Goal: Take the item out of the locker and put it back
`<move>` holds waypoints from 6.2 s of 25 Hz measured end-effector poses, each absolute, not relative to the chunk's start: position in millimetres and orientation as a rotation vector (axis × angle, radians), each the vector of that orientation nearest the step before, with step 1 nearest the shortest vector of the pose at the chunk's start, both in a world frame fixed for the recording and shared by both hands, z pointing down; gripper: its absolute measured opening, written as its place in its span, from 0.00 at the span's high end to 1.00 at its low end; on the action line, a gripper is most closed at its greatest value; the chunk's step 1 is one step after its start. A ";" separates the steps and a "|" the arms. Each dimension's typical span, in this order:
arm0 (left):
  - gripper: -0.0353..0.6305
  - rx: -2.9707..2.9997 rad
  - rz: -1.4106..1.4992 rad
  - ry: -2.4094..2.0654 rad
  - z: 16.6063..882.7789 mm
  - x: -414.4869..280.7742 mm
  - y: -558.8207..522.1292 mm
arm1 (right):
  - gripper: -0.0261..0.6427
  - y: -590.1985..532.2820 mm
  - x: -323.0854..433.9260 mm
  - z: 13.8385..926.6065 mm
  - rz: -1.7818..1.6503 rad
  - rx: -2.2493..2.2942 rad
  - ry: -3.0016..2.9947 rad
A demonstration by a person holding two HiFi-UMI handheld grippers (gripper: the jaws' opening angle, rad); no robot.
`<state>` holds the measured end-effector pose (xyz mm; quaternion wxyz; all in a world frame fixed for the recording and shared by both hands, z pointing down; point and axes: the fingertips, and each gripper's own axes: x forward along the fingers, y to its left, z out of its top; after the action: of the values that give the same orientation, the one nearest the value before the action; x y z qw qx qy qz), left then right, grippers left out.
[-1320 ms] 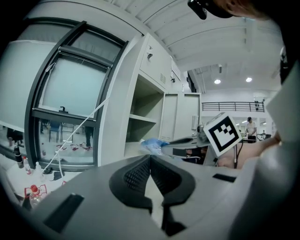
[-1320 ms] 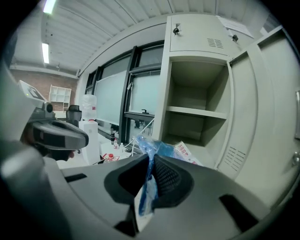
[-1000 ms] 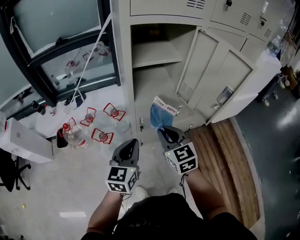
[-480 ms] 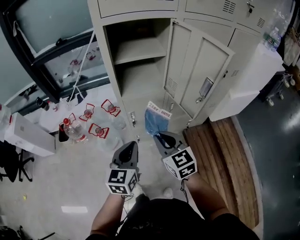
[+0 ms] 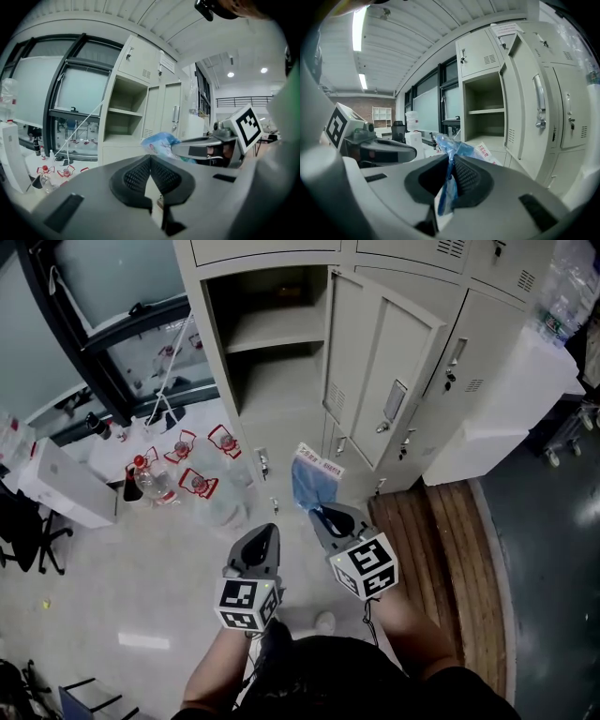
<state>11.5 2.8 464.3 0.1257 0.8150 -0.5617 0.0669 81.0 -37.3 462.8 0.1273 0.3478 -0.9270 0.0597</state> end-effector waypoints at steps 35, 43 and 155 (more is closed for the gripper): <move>0.94 2.389 0.186 -1.643 457.8 41.1 12.1 | 0.92 -21.2 101.1 453.5 0.184 0.985 -2.752; 0.94 2.401 0.183 -1.635 454.4 23.6 1.4 | 0.92 -30.3 80.9 454.6 0.197 0.973 -2.752; 0.94 2.461 0.195 -1.561 457.9 -90.0 -277.5 | 0.90 -432.5 -59.7 539.3 -0.069 0.935 -2.344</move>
<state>-90.0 -277.5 457.9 0.1104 0.8374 -0.5312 0.0664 -59.7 -432.5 539.3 0.3035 0.3528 -0.8847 -0.0261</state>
